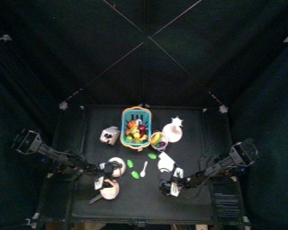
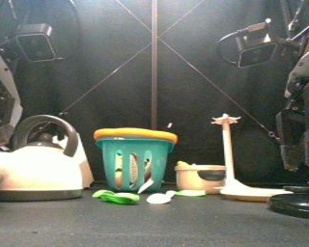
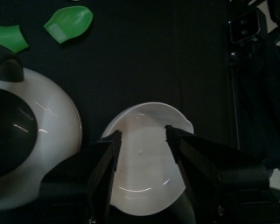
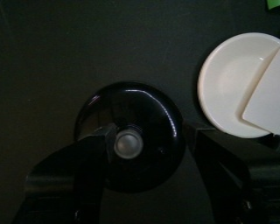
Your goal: Place pot lid below plate and grab pan
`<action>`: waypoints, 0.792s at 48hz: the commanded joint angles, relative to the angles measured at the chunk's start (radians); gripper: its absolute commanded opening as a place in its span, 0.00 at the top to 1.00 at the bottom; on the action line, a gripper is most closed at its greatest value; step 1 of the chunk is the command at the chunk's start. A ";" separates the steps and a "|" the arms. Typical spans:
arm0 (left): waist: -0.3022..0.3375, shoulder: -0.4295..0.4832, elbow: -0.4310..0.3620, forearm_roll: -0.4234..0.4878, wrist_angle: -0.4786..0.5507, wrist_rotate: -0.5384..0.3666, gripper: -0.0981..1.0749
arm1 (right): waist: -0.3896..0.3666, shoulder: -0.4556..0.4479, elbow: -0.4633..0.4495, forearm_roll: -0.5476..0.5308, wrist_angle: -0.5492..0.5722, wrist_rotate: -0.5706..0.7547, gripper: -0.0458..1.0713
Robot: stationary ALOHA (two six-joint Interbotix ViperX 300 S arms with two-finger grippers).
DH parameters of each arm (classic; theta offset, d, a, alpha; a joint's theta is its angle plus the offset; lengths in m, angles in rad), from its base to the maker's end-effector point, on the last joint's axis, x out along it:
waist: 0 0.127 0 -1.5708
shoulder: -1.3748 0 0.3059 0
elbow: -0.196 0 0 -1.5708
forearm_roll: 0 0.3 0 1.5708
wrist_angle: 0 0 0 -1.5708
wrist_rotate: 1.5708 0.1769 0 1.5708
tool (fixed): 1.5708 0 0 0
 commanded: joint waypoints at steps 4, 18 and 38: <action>0.023 0.008 -0.008 0.084 -0.009 0.000 0.20 | -0.006 -0.011 -0.021 -0.002 -0.003 -0.002 0.12; 0.069 0.074 -0.014 0.178 -0.020 0.000 0.20 | -0.006 0.002 -0.028 -0.006 -0.003 -0.002 0.12; 0.072 0.238 -0.058 0.195 -0.023 0.002 0.20 | -0.006 0.018 -0.035 -0.025 -0.003 0.000 0.12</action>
